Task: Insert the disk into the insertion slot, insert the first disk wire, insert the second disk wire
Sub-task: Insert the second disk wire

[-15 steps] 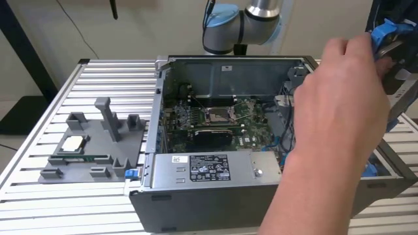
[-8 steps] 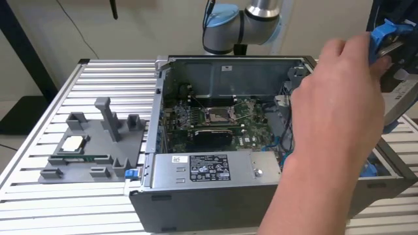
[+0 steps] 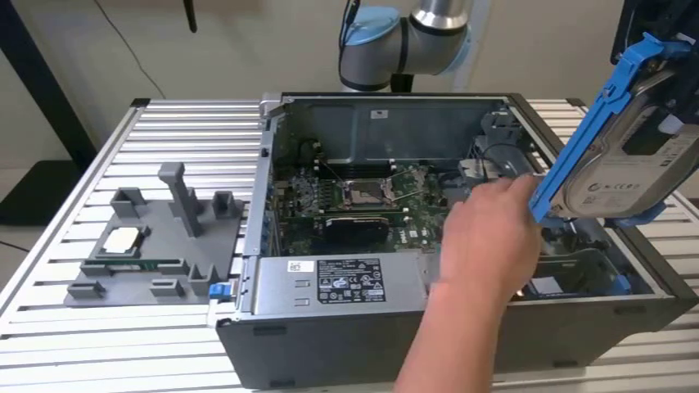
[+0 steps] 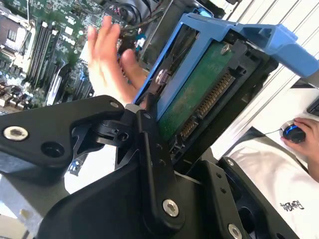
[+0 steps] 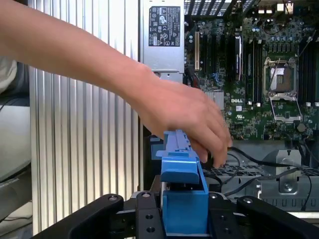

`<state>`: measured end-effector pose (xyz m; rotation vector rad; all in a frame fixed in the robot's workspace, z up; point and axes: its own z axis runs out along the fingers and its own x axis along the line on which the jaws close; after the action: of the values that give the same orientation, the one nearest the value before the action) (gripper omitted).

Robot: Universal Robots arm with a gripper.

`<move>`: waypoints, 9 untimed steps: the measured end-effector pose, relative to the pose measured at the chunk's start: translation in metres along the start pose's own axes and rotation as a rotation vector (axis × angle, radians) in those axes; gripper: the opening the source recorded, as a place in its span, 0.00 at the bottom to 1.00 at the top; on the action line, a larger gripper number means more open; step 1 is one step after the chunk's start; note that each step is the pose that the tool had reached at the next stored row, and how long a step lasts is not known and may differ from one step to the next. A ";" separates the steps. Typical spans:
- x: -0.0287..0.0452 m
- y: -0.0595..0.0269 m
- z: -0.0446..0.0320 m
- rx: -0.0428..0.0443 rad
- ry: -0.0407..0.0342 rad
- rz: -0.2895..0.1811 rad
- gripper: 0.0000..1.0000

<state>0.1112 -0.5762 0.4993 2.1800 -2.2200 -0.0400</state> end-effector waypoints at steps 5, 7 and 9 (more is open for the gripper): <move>0.0000 0.0000 0.0000 0.0000 0.0001 0.000 0.33; 0.0000 0.0000 0.0001 0.0000 -0.0001 0.000 0.33; 0.0000 0.0000 0.0002 0.0000 0.0000 0.000 0.33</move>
<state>0.1112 -0.5762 0.4991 2.1801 -2.2199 -0.0400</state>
